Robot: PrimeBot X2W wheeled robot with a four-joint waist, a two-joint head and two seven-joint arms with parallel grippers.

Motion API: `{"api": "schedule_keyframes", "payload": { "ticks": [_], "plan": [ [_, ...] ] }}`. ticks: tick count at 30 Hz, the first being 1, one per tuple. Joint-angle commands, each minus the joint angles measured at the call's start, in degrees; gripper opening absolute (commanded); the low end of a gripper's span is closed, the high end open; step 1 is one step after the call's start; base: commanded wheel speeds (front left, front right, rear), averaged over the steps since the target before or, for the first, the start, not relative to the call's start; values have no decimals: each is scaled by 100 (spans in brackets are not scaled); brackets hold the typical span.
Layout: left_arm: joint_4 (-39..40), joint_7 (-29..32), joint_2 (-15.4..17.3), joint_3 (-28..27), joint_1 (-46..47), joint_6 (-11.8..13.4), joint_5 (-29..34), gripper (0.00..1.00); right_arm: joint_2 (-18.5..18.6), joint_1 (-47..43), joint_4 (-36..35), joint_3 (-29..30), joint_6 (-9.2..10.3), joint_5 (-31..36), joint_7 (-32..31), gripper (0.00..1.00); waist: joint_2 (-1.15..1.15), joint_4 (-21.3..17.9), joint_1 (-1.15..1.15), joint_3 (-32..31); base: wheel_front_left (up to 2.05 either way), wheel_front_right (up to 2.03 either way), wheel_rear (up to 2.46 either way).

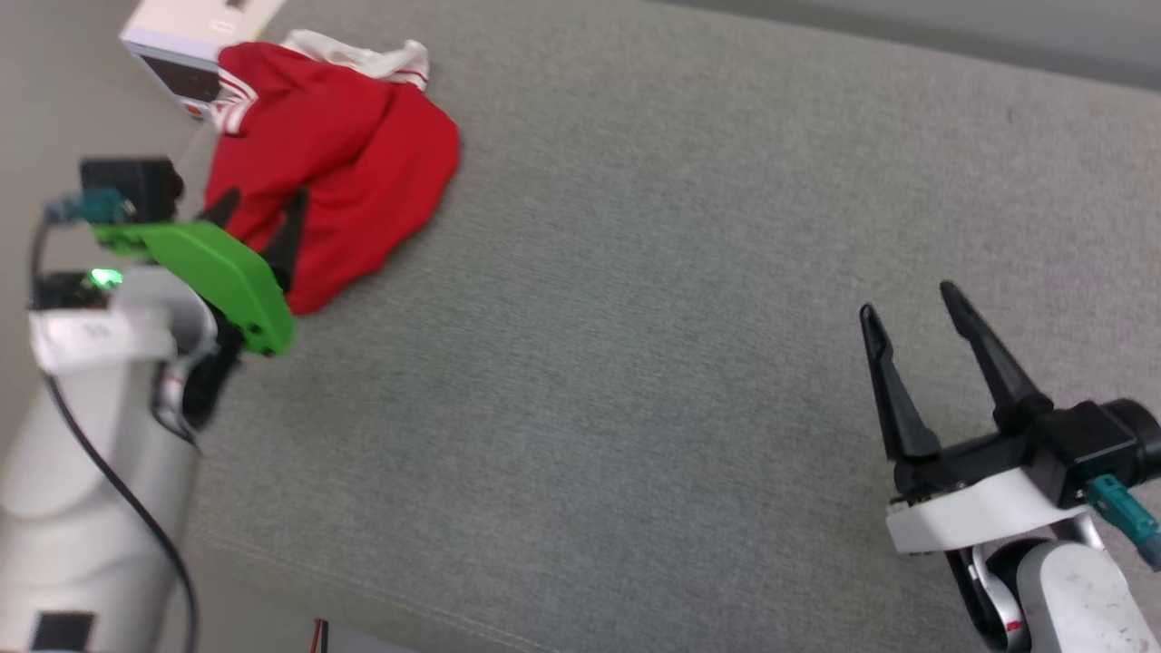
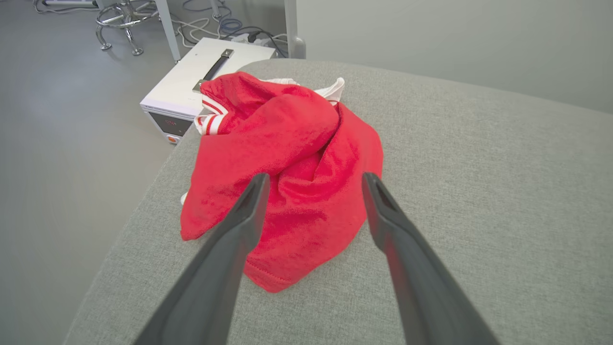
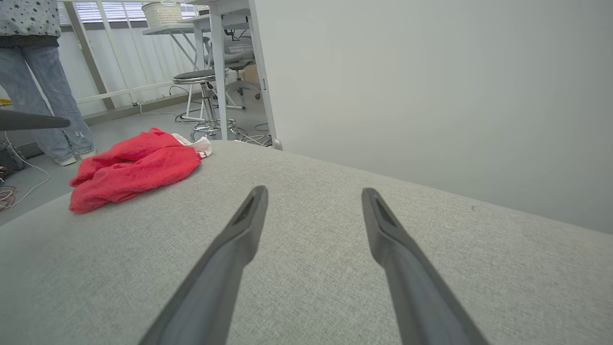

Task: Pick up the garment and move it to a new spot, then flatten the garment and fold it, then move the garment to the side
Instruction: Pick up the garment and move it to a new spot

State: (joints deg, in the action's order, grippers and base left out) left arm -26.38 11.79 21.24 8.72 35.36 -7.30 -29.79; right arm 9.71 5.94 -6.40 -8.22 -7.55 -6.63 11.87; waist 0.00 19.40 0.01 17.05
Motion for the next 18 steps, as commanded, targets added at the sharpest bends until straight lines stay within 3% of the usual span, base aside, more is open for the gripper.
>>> {"api": "schedule_keyframes", "payload": {
  "ticks": [1,8,14,18],
  "plan": [
    [-81,229,202,62,261,-17,-153,100,34,123,-121,-23,6,35,-43,100,0,-558,-1,721,0,0,0],
    [-662,1715,960,394,1255,-18,-806,100,82,326,-573,-89,6,81,-219,100,0,-929,-1,1300,0,0,0],
    [-1312,2684,1308,523,1745,-18,-1160,100,90,380,-758,-90,6,144,-274,100,0,-1183,-1,1676,0,0,0],
    [-1659,2814,1333,561,1856,-18,-1268,100,124,406,-795,-119,6,183,-278,100,0,-1235,-1,1777,0,0,0]
  ]
}}
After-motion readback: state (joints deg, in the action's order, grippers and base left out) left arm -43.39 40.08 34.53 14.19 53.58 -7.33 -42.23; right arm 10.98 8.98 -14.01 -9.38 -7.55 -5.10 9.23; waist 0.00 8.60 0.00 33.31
